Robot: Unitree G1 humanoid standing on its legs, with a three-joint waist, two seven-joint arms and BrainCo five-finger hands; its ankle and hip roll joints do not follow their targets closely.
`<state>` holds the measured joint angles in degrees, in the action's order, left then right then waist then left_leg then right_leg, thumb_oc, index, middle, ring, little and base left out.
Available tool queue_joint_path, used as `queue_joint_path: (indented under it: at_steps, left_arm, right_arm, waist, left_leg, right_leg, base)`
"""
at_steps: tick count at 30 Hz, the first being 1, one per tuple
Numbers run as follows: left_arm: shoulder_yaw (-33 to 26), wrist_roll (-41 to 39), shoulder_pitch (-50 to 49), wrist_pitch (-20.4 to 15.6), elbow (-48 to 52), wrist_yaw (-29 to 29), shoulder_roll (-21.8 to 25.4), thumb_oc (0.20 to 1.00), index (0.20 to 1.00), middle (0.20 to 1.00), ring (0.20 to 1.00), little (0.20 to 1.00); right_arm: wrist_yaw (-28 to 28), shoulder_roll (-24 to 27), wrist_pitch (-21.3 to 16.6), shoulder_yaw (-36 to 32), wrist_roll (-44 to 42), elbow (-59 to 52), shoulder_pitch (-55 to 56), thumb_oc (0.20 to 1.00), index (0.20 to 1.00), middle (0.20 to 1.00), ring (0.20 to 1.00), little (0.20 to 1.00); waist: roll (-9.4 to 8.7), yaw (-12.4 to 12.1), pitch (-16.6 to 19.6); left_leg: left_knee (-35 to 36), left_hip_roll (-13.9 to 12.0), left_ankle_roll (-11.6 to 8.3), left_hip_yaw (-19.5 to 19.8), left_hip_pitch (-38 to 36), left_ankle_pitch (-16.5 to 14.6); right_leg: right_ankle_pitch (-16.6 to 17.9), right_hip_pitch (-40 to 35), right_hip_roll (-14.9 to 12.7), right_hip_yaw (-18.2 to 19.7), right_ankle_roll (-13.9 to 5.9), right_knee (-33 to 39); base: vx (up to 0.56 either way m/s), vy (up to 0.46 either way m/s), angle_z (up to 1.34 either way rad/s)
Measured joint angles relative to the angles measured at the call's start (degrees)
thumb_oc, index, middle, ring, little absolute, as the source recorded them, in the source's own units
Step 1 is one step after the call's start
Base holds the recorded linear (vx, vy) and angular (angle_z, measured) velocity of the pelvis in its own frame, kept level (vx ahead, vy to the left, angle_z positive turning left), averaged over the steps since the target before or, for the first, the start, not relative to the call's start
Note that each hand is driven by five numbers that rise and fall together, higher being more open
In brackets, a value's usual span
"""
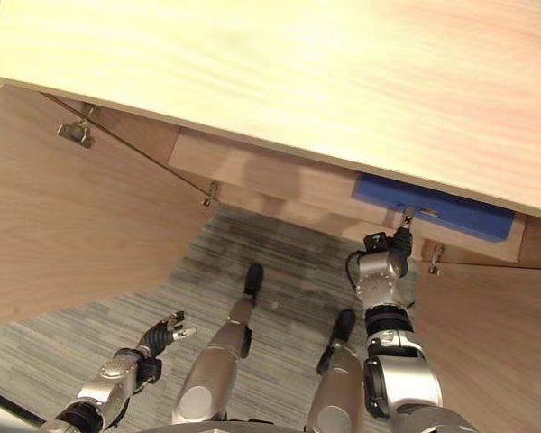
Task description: Put the empty folder in the office cabinet
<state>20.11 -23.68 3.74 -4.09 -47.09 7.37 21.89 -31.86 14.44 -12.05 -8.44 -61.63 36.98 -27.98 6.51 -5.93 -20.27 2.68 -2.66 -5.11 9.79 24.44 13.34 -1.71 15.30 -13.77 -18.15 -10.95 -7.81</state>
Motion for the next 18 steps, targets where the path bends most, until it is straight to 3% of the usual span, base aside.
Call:
queue_joint_path:
  at_steps: [4,7,9,11,12,18]
  left_arm:
    - [-2.61,0.66,-1.33,0.17,-1.37,0.73,0.08,1.000,1.000,1.000,1.000,1.000]
    - [-4.77,2.77,-3.54,0.49,-2.29,1.54,0.51,1.000,1.000,1.000,1.000,1.000]
    - [-6.10,3.45,-4.97,0.53,-2.40,2.28,0.71,1.000,1.000,1.000,1.000,1.000]
    - [-7.00,4.46,-5.59,0.46,-2.39,2.57,0.58,1.000,1.000,1.000,1.000,1.000]
    - [-7.59,4.99,-6.13,0.48,-2.43,2.99,0.58,1.000,1.000,1.000,1.000,1.000]
    - [-10.42,5.99,-9.23,-0.12,-4.90,3.82,-0.91,1.000,1.000,1.000,1.000,1.000]
  right_arm:
    - [8.10,3.61,-3.10,1.52,8.99,-13.31,0.87,1.000,1.000,1.000,1.000,1.000]
    - [12.49,4.49,-4.88,1.89,18.49,-23.74,3.08,1.000,1.000,1.000,1.000,1.000]
    - [13.21,4.06,-4.22,1.95,22.85,-24.99,6.37,1.000,1.000,1.000,1.000,1.000]
    - [14.08,4.01,-3.35,2.02,25.89,-25.79,9.09,1.000,1.000,1.000,1.000,1.000]
    - [15.08,4.24,-2.59,1.92,29.91,-25.89,11.31,1.000,1.000,1.000,1.000,1.000]
    - [16.79,4.78,-0.20,1.90,34.27,-25.62,16.55,1.000,1.000,1.000,1.000,1.000]
  waist:
    - [-3.23,0.79,1.34]
    - [-7.67,0.63,4.27]
    - [-9.87,0.39,6.52]
    - [-10.16,0.40,7.25]
    - [-9.72,0.60,7.94]
    - [-6.48,1.38,10.76]
  left_leg:
    - [1.09,0.06,-0.22,-0.86,-2.18,-0.56]
    - [2.06,0.06,-0.37,-1.16,-5.48,-1.29]
    - [2.39,0.17,-0.36,-1.61,-7.16,-2.00]
    - [2.40,0.39,-0.33,-1.61,-7.88,-2.31]
    - [2.40,0.52,-0.26,-1.69,-8.18,-2.45]
    - [2.47,0.13,-0.48,-2.42,-10.84,-3.26]
  right_leg:
    - [2.83,-3.81,0.65,0.08,-0.29,5.57]
    - [2.91,-7.59,0.74,-0.01,-0.36,7.71]
    - [2.88,-9.49,0.65,-0.04,-0.31,8.73]
    - [2.84,-10.46,0.49,-0.09,-0.25,9.16]
    - [2.92,-10.98,0.39,-0.10,-0.31,9.56]
    - [3.07,-13.78,0.77,0.15,-0.28,10.81]
  base:
    - [0.05,0.033,-0.08]
    - [0.07,0.028,0.01]
    - [0.08,0.038,-0.01]
    - [0.06,0.026,0.02]
    - [0.07,0.024,0.01]
    - [0.05,0.019,-0.06]
